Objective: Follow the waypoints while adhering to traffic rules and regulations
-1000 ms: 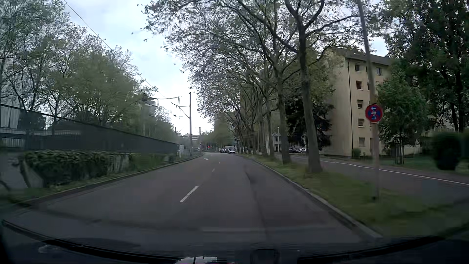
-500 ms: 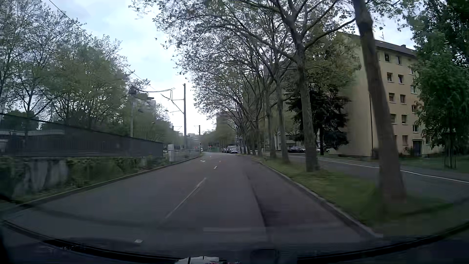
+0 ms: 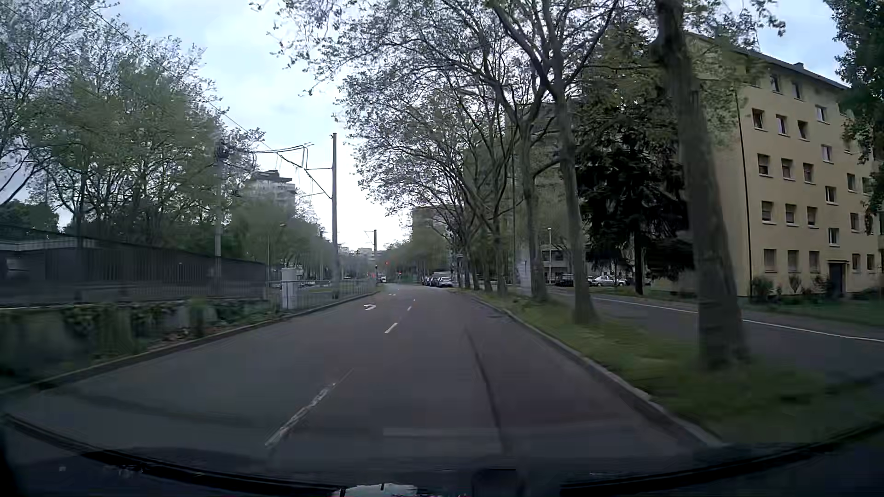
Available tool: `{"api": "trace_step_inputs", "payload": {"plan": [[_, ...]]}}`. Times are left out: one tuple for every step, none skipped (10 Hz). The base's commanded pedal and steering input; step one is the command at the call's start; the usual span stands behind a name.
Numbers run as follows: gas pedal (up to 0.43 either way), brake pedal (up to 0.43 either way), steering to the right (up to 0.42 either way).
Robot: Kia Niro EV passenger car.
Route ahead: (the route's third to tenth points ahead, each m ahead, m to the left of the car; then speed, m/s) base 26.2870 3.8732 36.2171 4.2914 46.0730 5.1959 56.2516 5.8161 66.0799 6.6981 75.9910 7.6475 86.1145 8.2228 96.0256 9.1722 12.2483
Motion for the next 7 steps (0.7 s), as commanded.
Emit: {"api": "trace_step_inputs", "payload": {"plan": [[0.039, 0.000, -0.008], [0.039, 0.000, -0.008], [0.039, 0.000, -0.010], [0.039, 0.000, -0.010], [0.039, 0.000, -0.010], [0.039, 0.000, -0.010], [0.039, 0.000, -0.011]]}}
